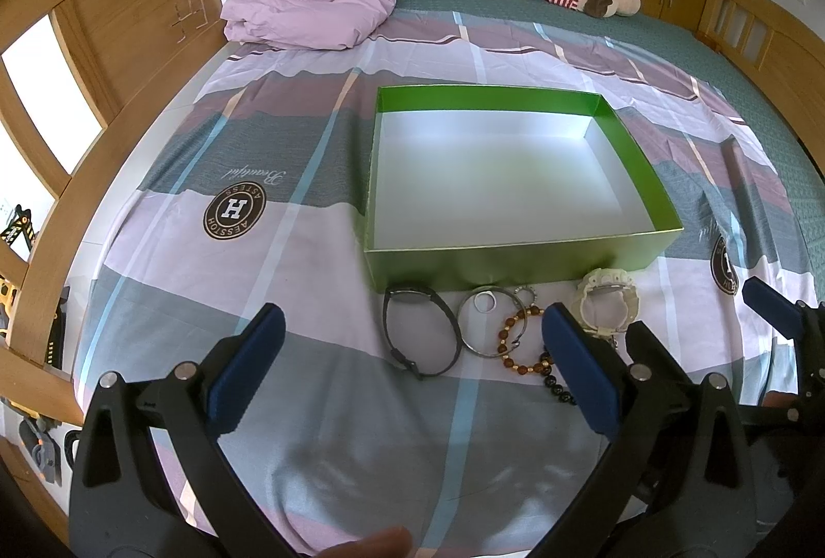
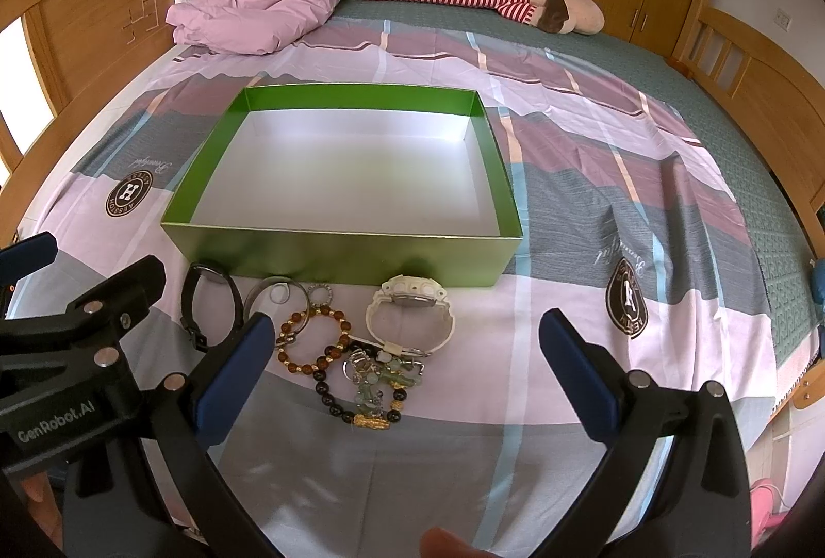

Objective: Organize jewelry

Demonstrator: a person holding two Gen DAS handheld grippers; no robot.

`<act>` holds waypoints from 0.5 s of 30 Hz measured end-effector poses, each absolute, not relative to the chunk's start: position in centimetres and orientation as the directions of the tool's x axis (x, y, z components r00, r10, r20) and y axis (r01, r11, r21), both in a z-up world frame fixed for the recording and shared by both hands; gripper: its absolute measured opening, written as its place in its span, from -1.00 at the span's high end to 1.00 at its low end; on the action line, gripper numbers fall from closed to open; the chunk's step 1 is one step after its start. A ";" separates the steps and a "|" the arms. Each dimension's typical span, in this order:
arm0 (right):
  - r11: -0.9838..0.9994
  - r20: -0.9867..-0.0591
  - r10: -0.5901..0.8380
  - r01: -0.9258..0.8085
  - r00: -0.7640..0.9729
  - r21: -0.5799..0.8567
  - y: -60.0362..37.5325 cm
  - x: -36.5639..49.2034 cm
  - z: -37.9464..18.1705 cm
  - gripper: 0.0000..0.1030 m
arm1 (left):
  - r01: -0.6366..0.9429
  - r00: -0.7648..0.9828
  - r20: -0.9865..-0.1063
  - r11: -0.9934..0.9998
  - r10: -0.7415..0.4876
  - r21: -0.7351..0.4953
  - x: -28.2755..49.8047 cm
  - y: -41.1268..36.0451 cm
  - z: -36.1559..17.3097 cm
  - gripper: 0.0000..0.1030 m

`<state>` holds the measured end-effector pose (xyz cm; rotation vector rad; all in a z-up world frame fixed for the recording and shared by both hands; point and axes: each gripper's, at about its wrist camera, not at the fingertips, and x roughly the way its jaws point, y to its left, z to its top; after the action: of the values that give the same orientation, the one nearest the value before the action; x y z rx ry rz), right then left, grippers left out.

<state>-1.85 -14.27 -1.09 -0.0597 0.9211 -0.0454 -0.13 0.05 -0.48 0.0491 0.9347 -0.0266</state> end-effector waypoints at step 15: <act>0.997 -0.796 -0.066 0.013 0.602 -0.073 -14.4 -1.8 -1.4 -0.97 | 0.028 0.601 -0.799 0.999 0.014 0.039 -0.3 -0.1 -1.1 -0.96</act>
<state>-1.79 -14.42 -1.42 -0.0615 0.9242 -0.0458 -0.27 -0.10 -1.11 0.0490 0.9257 -0.0079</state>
